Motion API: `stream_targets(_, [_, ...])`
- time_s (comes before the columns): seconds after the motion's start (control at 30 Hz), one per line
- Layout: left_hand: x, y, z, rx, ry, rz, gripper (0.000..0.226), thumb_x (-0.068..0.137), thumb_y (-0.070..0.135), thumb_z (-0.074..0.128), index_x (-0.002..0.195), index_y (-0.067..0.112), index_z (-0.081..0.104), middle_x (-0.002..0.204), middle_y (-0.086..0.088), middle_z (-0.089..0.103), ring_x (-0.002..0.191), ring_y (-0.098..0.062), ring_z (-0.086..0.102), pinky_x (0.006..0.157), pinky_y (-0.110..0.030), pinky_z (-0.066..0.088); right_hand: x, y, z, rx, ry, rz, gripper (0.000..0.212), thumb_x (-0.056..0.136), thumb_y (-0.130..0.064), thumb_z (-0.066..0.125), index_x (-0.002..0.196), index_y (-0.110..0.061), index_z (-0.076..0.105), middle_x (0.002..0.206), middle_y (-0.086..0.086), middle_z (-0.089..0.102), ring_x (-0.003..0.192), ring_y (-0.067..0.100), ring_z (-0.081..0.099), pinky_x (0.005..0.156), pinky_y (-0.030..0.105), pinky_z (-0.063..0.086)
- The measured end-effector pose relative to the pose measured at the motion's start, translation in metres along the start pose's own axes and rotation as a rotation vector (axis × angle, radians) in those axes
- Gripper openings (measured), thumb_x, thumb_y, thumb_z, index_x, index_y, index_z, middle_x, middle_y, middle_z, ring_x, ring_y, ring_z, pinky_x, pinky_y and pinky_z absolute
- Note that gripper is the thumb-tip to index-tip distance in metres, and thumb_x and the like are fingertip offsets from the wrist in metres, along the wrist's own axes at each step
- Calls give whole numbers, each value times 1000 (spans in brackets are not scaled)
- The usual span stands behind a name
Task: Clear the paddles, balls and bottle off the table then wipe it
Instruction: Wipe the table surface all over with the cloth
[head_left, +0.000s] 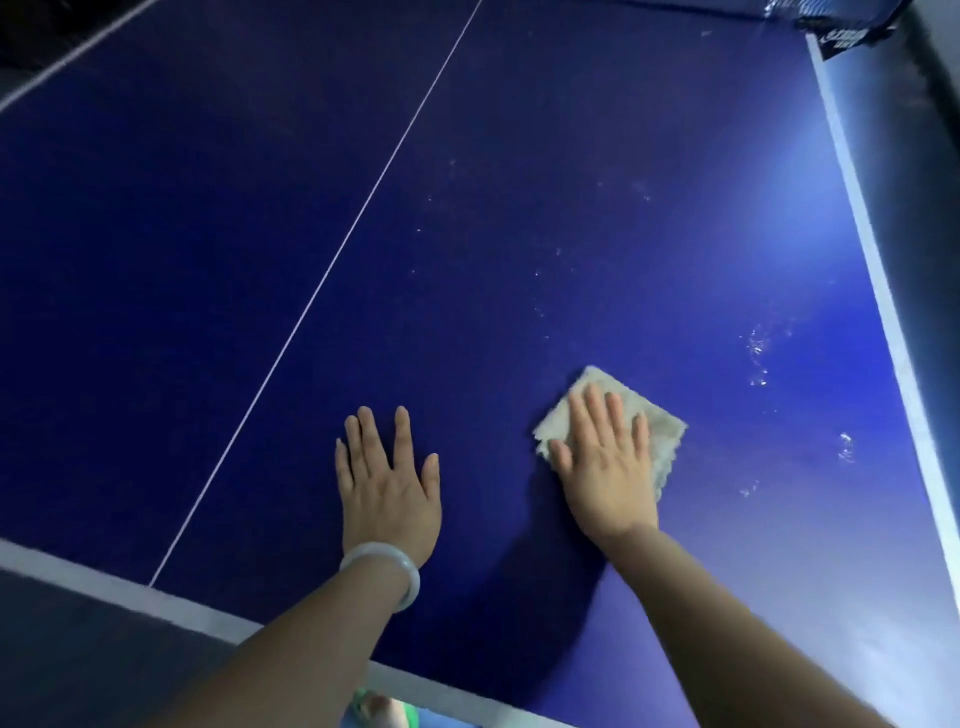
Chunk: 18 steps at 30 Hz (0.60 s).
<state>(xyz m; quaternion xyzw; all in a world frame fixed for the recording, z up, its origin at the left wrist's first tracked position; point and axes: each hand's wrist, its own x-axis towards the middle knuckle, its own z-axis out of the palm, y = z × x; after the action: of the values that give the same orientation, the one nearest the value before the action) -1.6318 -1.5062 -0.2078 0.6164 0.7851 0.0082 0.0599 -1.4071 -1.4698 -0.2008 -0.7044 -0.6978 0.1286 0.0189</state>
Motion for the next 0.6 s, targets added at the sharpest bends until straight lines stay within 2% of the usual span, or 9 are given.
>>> stream_targets(0.07, [1, 0, 1, -1, 2, 1, 67, 98, 52, 5, 156, 20, 2, 162, -20, 0, 151, -32, -2, 123, -49, 6, 2, 19, -4, 79, 38, 234, 63, 102, -44, 29, 157, -24, 7, 165, -3, 1, 151, 20, -4, 121, 46, -7])
stream_targets(0.13, [0, -1, 2, 4, 7, -3, 66, 100, 52, 5, 156, 19, 3, 162, -20, 0, 151, -32, -1, 122, -49, 8, -18, 9, 1, 48, 98, 277, 60, 103, -43, 25, 156, -19, 15, 164, 2, 10, 151, 24, 5, 121, 49, 0])
stream_targets(0.23, [0, 0, 2, 14, 17, -4, 66, 99, 52, 5, 156, 18, 6, 161, -21, 5, 150, -33, 2, 122, -50, 9, -40, -32, 13, 19, 113, 105, 64, 98, -46, 22, 154, -14, 27, 161, 6, 22, 150, 27, 17, 120, 50, 6])
stream_targets(0.37, [0, 1, 2, 34, 10, 1, 68, 98, 52, 6, 156, 17, 7, 161, -21, 6, 150, -33, 3, 122, -50, 11, 2, -55, 14, -8, 22, -172, 63, 101, -47, 16, 157, -21, 9, 164, -2, 1, 151, 18, -8, 122, 45, -7])
stream_targets(0.43, [0, 0, 2, 40, 10, -1, 68, 98, 51, 7, 156, 17, 11, 161, -22, 9, 150, -34, 7, 121, -51, 14, 41, -39, 7, -50, 8, -231, 62, 102, -46, 24, 157, -23, 8, 165, -3, 1, 151, 19, -7, 122, 45, -7])
stream_targets(0.5, [-1, -1, 2, 39, 11, 1, 67, 98, 51, 9, 156, 16, 13, 160, -23, 11, 150, -35, 8, 121, -51, 15, 71, -8, -5, -47, 36, -69, 63, 102, -43, 34, 157, -21, 13, 164, 0, 8, 152, 22, 2, 121, 47, -1])
stream_targets(0.6, [0, 0, 1, 22, 21, 2, 68, 98, 51, 10, 156, 16, 15, 160, -23, 13, 150, -35, 9, 121, -51, 15, 75, 33, -16, 55, 65, 368, 62, 103, -44, 28, 157, -20, 8, 165, 2, 3, 151, 23, -1, 120, 50, -2])
